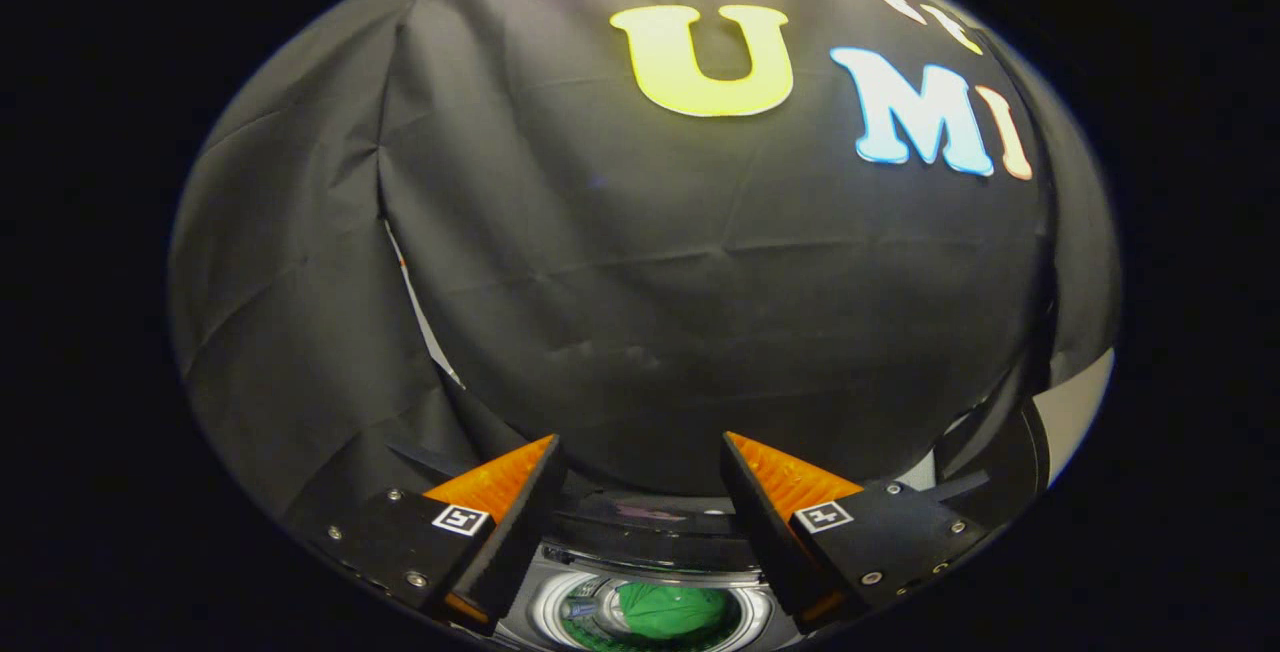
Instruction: Put the clothes into the washing machine and then close the washing machine lid.
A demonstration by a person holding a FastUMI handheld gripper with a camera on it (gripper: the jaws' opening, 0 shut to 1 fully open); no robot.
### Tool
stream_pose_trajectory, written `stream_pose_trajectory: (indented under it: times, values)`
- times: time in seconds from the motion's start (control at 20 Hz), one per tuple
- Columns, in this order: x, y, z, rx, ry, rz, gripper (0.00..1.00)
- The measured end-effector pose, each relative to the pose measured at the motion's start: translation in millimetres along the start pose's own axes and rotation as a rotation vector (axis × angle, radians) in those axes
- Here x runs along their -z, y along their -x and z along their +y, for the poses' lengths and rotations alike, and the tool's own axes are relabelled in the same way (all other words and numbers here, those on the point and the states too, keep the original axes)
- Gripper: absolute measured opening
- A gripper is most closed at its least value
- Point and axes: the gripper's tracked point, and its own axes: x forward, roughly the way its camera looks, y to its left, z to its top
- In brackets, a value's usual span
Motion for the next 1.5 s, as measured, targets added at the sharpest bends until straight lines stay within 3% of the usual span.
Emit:
stream_pose_trajectory:
  times: [0.25,0.8,1.5]
  values:
    - [7,2,2,-0.012,-0.017,0.086,0.95]
    - [4,7,6,-0.028,0.008,-0.003,0.95]
    - [47,61,24,-0.081,0.044,-0.12,0.94]
